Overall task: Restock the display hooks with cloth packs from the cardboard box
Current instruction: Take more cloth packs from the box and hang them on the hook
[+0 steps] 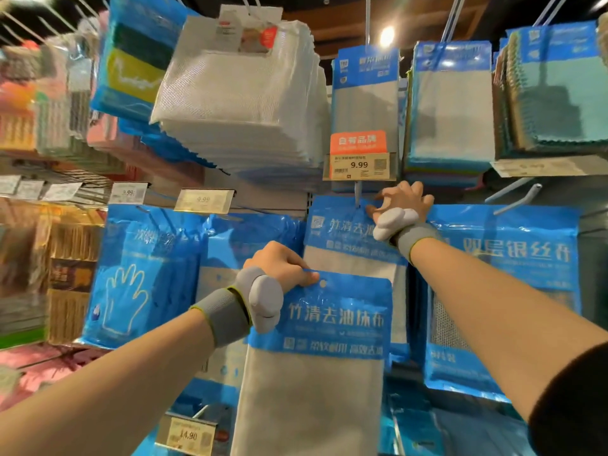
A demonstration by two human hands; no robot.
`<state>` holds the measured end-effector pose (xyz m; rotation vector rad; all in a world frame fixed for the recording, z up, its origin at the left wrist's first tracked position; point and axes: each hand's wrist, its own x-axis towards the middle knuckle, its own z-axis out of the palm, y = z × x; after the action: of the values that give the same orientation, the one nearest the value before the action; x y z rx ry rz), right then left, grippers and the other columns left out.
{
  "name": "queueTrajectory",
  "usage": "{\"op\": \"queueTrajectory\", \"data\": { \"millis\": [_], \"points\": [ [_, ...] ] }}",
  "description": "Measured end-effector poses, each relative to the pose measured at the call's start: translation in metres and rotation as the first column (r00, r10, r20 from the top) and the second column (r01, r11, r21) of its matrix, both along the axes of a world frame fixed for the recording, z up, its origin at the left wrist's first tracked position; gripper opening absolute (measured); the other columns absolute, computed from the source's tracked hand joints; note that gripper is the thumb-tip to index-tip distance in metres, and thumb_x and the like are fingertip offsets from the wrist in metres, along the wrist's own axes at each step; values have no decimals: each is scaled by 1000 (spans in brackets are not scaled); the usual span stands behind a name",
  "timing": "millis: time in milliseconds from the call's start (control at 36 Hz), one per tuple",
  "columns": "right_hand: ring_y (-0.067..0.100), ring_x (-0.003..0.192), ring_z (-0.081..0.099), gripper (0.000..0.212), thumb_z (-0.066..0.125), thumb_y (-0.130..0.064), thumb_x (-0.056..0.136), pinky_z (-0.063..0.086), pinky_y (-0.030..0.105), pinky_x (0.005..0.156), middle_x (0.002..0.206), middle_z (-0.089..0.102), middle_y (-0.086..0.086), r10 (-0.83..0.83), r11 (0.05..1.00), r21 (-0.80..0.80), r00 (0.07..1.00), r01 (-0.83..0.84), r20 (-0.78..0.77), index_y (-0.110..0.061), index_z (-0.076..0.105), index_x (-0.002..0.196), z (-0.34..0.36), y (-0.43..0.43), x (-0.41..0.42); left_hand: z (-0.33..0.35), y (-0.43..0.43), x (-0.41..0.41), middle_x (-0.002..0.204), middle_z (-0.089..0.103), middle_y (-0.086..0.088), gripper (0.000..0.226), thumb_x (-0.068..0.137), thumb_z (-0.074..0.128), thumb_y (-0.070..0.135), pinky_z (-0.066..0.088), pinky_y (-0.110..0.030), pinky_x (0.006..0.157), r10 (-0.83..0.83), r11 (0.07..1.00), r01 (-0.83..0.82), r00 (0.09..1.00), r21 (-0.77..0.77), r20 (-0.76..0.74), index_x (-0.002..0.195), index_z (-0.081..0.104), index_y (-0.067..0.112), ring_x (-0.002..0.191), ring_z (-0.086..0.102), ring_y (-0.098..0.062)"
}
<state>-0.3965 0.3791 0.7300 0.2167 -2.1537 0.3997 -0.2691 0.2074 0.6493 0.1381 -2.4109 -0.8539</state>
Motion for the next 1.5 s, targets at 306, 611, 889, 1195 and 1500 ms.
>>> {"op": "queueTrajectory", "data": {
  "millis": [306, 611, 889, 1195, 1500],
  "points": [
    [29, 130, 32, 49, 69, -32, 81, 29, 40, 109, 141, 34, 7, 309, 866, -360, 937, -348, -164, -18, 53, 125, -43, -5, -2, 4, -2, 3, 78, 65, 9, 22, 76, 69, 44, 41, -44, 100, 105, 994, -106, 994, -32, -43, 60, 64, 31, 95, 60, -20],
    [11, 85, 55, 38, 79, -50, 65, 45, 26, 81, 86, 60, -6, 698, 713, -376, 644, -591, 312, -18, 67, 82, -84, 5, 36, 3, 18, 6, 95, 71, 6, 20, 77, 67, 48, 38, -40, 101, 136, 990, -141, 982, -30, -128, 85, 72, 30, 101, 60, -20],
    [14, 92, 57, 50, 79, -40, 71, 44, 25, 84, 96, 60, -3, 697, 588, -528, 716, -612, -53, -12, 67, 111, -12, 25, 48, 14, 18, -4, 145, 29, -9, 89, 77, 74, 26, 31, -41, 109, 180, 972, -105, 905, 209, -384, 146, 19, 23, 132, 35, -29],
    [18, 82, 56, 32, 74, -31, 78, 42, 24, 72, 88, 65, 2, 619, 668, -479, 783, -569, -66, -16, 72, 106, 22, 22, 45, 12, 9, -18, 133, 49, -11, 55, 88, 60, 19, 43, -43, 102, 40, 943, 48, 966, 330, -255, 137, 35, 15, 119, 52, -28],
    [30, 122, 34, 65, 68, -53, 74, 32, 40, 95, 136, 33, 8, 29, 962, -263, 985, -73, -169, -23, 43, 126, -17, -1, 20, -11, -5, -24, 137, 49, -7, 48, 90, 56, 23, 41, -31, 96, 89, 959, -44, 985, 281, -151, 135, 43, 16, 121, 51, -24]
  ]
}}
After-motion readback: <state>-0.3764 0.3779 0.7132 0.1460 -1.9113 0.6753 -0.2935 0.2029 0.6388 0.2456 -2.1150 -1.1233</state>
